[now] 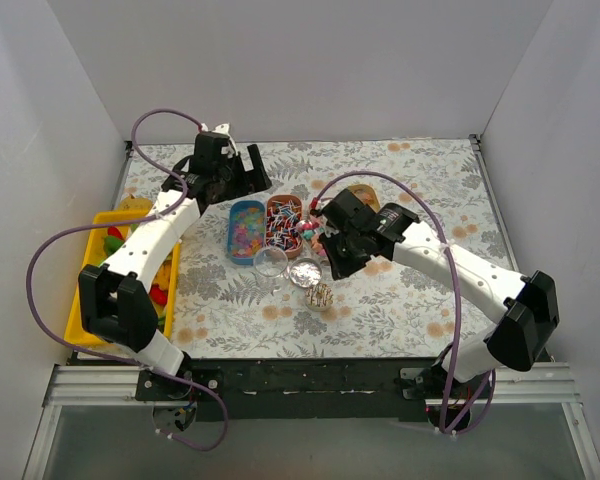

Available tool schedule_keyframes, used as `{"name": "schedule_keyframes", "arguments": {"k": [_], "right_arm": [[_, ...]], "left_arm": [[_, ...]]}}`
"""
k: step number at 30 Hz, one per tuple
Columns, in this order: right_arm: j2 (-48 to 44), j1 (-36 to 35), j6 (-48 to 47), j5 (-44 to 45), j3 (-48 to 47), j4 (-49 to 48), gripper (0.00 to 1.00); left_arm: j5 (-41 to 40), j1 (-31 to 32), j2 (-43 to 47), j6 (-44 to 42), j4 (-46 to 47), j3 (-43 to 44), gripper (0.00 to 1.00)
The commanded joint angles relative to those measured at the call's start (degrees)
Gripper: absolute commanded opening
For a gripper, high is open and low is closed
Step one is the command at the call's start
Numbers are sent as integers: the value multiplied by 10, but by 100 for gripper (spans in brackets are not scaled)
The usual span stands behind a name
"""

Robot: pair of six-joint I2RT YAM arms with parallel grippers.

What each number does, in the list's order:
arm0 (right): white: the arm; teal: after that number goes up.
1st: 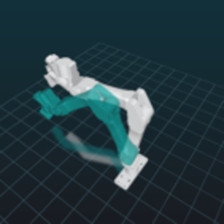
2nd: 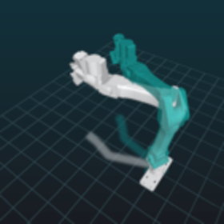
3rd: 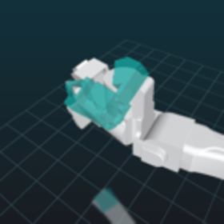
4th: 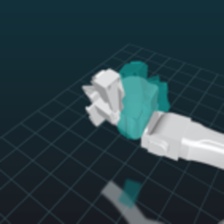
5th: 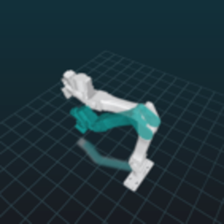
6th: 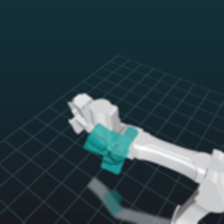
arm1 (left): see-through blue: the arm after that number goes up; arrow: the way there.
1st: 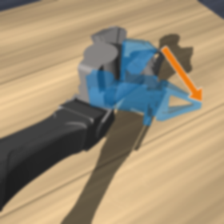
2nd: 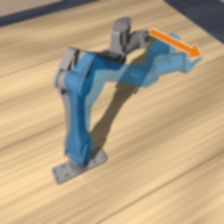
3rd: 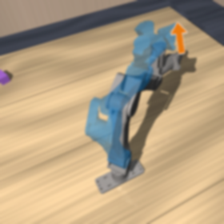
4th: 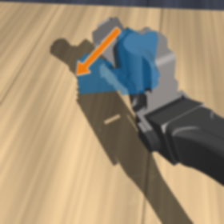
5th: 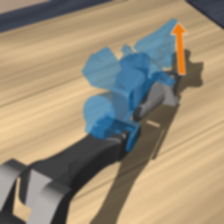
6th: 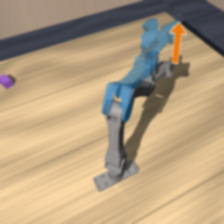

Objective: Pack the candies
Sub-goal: Scoop the fake candies from the storage box, then place the fake candies in the packing bottle.

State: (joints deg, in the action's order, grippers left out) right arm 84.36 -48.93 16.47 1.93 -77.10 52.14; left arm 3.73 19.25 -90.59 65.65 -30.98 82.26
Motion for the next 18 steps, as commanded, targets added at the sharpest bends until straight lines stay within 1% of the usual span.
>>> {"name": "schedule_keyframes", "arguments": {"k": [1, 3, 4, 9, 10, 12, 15, 18], "right_arm": [[-4, -30, 28, -16, -32, 48, 1], [1, -51, 29, -17, -27, 45, 1], [4, -56, 33, -38, -24, 46, 1], [25, -90, 40, -50, -41, 49, 1], [27, -93, 40, -61, -43, 44, 1], [41, -101, 37, -74, -46, 39, 1], [69, -105, 39, -85, -68, 43, 1], [91, -105, 44, -112, -88, 41, 1]], "left_arm": [[-47, -4, 37, 5, -47, -16, 98], [-59, -3, 48, 8, -52, -36, 98], [-60, -3, 56, 10, -51, -45, 98], [-38, -4, 119, -2, -33, -105, 98], [-38, -4, 126, -4, -30, -116, 98], [-4, -4, 148, -16, -28, -137, 98], [-1, -4, 171, -17, -32, -171, 98], [22, -4, 185, -21, -28, -196, 98]]}}
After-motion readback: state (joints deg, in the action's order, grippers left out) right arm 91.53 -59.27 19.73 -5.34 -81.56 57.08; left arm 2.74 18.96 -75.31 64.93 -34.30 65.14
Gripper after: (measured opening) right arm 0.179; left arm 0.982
